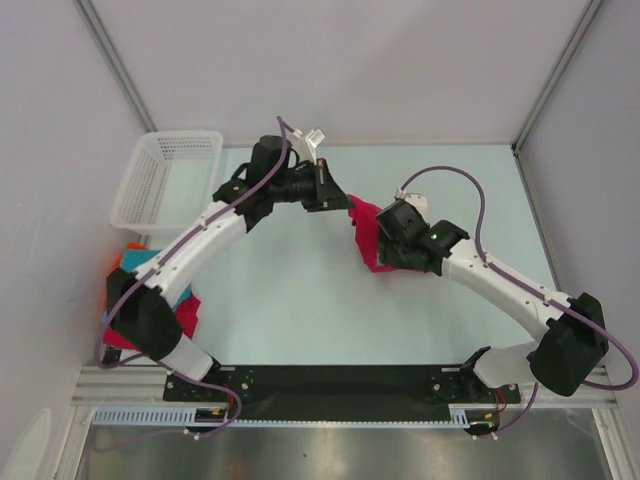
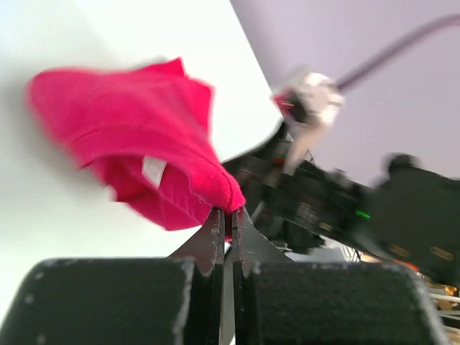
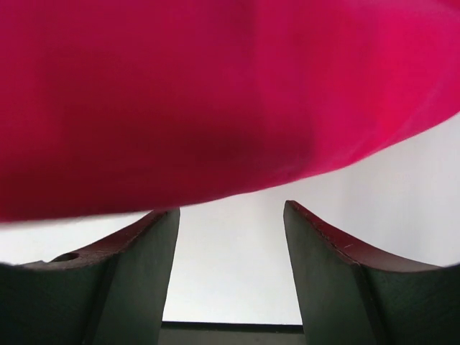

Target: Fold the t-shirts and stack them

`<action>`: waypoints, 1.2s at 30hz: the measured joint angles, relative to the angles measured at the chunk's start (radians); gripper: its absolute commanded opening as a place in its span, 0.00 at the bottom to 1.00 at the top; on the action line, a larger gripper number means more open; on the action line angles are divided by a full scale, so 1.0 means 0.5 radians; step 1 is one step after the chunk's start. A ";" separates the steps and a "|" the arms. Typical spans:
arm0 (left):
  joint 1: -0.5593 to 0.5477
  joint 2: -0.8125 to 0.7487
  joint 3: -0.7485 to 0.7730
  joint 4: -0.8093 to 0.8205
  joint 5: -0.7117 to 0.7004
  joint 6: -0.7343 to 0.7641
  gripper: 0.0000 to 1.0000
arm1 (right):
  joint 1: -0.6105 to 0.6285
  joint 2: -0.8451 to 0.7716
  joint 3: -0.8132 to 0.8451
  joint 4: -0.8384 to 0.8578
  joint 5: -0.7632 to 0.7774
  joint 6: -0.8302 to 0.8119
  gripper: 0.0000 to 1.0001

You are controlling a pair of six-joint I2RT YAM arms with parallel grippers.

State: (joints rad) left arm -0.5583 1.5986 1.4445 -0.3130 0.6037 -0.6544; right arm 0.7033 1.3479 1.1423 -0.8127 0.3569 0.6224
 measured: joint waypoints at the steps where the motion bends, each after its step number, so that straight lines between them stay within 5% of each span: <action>1: -0.001 -0.079 0.000 -0.036 -0.007 0.002 0.00 | 0.020 0.000 -0.006 0.010 0.000 0.012 0.65; 20: 0.140 -0.824 0.049 -0.700 -0.374 0.053 0.00 | 0.249 -0.001 -0.092 0.128 0.018 0.135 0.65; 36: 0.201 -0.958 0.529 -0.828 -0.558 0.013 0.00 | 0.306 -0.014 -0.171 0.149 0.024 0.194 0.65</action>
State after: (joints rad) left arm -0.4576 1.1198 1.7092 -0.7269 0.3244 -0.6479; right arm 0.8562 1.3407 1.0569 -0.7383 0.3687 0.7193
